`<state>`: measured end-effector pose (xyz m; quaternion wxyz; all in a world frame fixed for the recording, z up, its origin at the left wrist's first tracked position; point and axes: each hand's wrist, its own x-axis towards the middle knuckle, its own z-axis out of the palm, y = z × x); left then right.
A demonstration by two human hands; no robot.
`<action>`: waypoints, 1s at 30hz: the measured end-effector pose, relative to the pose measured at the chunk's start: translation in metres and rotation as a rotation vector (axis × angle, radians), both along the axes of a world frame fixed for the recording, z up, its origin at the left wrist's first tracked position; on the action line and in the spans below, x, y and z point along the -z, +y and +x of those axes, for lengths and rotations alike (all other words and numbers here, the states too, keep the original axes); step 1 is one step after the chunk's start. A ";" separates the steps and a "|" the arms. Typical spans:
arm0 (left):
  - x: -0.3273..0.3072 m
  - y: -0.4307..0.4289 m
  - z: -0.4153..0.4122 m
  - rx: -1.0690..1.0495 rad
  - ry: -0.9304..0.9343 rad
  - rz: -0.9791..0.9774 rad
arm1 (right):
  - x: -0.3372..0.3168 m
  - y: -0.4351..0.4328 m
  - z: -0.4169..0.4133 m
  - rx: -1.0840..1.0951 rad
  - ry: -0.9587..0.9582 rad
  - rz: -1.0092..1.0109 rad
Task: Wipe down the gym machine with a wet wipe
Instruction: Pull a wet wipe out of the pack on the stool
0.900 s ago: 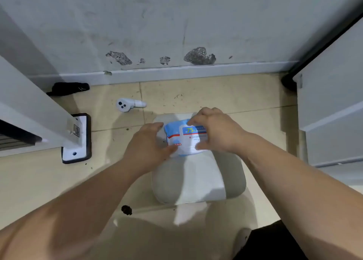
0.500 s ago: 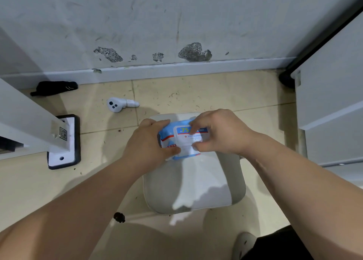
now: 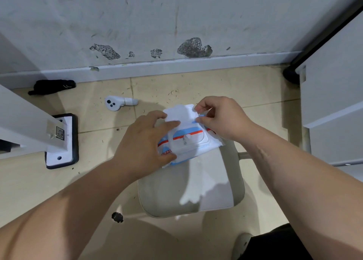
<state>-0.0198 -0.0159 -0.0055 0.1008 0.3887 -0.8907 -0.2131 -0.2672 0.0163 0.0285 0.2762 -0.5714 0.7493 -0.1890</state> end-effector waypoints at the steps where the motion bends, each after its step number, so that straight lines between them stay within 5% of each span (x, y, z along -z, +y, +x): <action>1: 0.001 0.001 -0.001 0.064 0.007 -0.043 | -0.002 0.002 -0.002 -0.024 -0.019 0.016; 12: 0.015 0.001 0.004 0.205 -0.032 -0.061 | 0.001 0.012 0.024 -0.395 0.158 -0.064; 30: 0.022 0.003 0.007 0.196 0.016 -0.075 | 0.015 0.017 0.043 -0.512 0.492 -0.170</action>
